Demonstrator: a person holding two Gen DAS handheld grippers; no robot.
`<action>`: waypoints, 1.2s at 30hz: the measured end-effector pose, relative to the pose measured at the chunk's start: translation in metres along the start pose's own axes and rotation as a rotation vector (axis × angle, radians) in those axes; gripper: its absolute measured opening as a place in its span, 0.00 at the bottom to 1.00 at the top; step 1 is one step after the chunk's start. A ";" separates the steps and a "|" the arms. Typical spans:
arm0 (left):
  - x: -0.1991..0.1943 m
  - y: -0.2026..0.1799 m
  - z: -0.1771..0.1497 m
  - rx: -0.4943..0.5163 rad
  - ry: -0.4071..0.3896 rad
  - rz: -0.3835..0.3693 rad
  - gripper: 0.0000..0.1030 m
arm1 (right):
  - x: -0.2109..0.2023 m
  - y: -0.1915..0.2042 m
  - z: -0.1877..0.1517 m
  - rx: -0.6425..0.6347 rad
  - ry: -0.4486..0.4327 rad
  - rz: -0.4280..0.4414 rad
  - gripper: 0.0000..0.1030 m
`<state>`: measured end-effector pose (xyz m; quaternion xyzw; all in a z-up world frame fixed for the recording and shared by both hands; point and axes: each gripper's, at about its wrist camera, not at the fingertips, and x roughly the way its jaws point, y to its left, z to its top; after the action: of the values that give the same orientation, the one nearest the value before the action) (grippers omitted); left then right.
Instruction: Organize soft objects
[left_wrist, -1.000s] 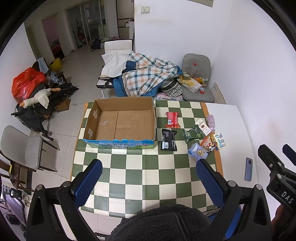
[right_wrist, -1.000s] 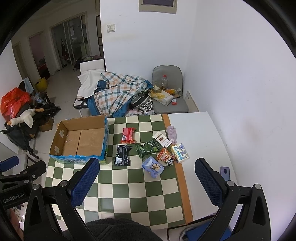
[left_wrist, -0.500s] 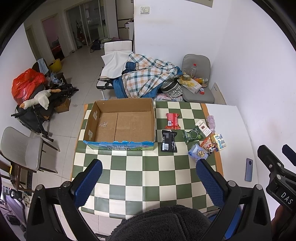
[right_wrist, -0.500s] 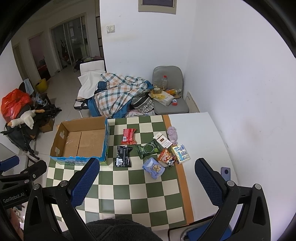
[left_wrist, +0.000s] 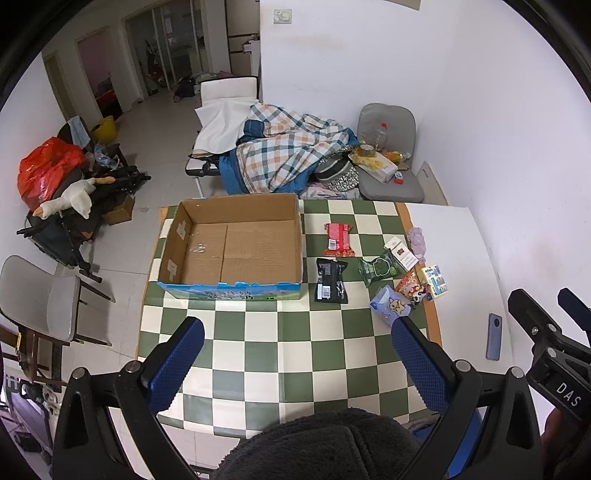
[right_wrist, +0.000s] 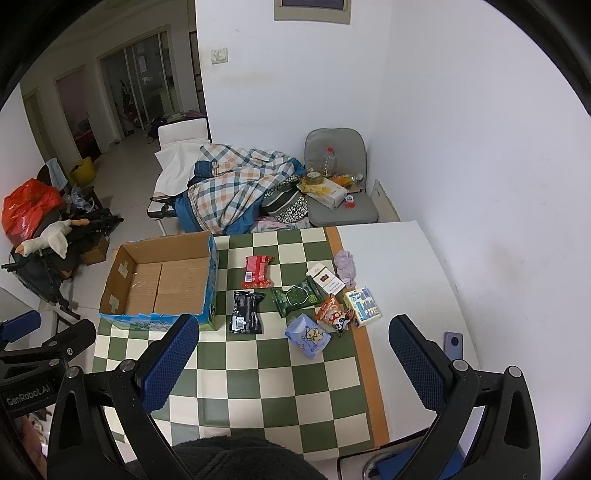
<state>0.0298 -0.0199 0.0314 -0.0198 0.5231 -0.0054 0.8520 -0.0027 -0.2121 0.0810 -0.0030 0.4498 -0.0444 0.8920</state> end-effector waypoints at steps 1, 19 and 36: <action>0.007 -0.003 0.005 0.007 0.004 -0.005 1.00 | 0.004 -0.001 0.000 0.002 0.004 0.000 1.00; 0.306 -0.078 0.124 0.138 0.344 -0.035 1.00 | 0.323 -0.133 0.046 0.038 0.417 -0.060 1.00; 0.551 -0.125 0.130 0.159 0.683 0.081 0.99 | 0.562 -0.199 -0.042 0.147 0.820 0.031 0.98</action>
<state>0.3972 -0.1573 -0.3962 0.0702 0.7761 -0.0184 0.6264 0.2809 -0.4552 -0.3853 0.0854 0.7632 -0.0603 0.6376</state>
